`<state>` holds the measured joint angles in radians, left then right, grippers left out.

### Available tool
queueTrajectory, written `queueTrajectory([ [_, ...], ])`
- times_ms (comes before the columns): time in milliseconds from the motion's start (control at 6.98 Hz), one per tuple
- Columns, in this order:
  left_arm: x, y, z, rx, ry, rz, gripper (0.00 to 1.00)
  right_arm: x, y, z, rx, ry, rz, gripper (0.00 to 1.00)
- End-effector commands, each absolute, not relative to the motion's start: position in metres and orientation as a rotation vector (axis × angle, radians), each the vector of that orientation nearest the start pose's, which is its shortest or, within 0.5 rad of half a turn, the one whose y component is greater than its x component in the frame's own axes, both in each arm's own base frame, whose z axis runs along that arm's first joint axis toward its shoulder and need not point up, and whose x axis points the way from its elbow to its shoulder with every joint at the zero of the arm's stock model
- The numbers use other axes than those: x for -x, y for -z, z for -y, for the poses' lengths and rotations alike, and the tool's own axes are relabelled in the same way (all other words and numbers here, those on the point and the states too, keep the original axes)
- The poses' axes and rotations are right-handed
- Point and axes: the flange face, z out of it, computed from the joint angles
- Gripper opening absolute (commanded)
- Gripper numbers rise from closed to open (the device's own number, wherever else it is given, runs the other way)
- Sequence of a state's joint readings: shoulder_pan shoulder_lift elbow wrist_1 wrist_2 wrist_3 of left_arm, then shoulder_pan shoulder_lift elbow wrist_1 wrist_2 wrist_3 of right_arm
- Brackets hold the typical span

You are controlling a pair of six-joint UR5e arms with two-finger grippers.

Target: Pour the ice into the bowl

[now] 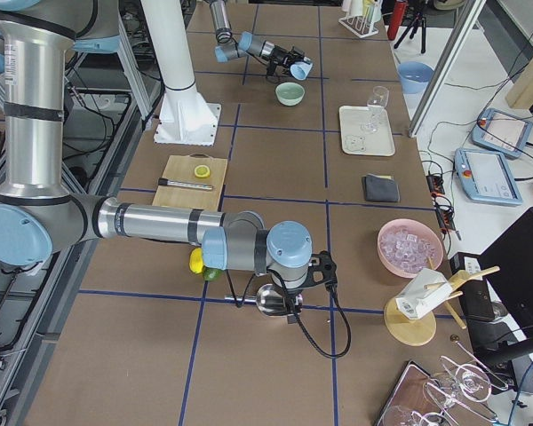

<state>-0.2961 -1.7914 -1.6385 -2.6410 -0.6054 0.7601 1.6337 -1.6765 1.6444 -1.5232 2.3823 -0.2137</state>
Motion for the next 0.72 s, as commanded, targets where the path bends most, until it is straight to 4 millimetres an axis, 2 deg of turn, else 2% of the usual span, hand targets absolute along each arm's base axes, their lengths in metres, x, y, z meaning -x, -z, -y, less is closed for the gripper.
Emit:
queueTrajectory([
  [0,-0.4539,-0.3802,0.3635,-1.424,-1.048,0.614,0.0,-0.0891,-0.6641,0.4439,-0.128,0.149,0.802,1.0],
  [143,-0.4535,-0.384,0.3623,-1.396,-1.102,0.7,0.0,-0.0897,-0.6647,0.4436,-0.127,0.147,0.804,1.0],
  [573,-0.4554,-0.3802,0.3539,-1.372,-1.188,0.803,0.0,-0.0903,-0.6639,0.4436,-0.129,0.146,0.805,1.0],
])
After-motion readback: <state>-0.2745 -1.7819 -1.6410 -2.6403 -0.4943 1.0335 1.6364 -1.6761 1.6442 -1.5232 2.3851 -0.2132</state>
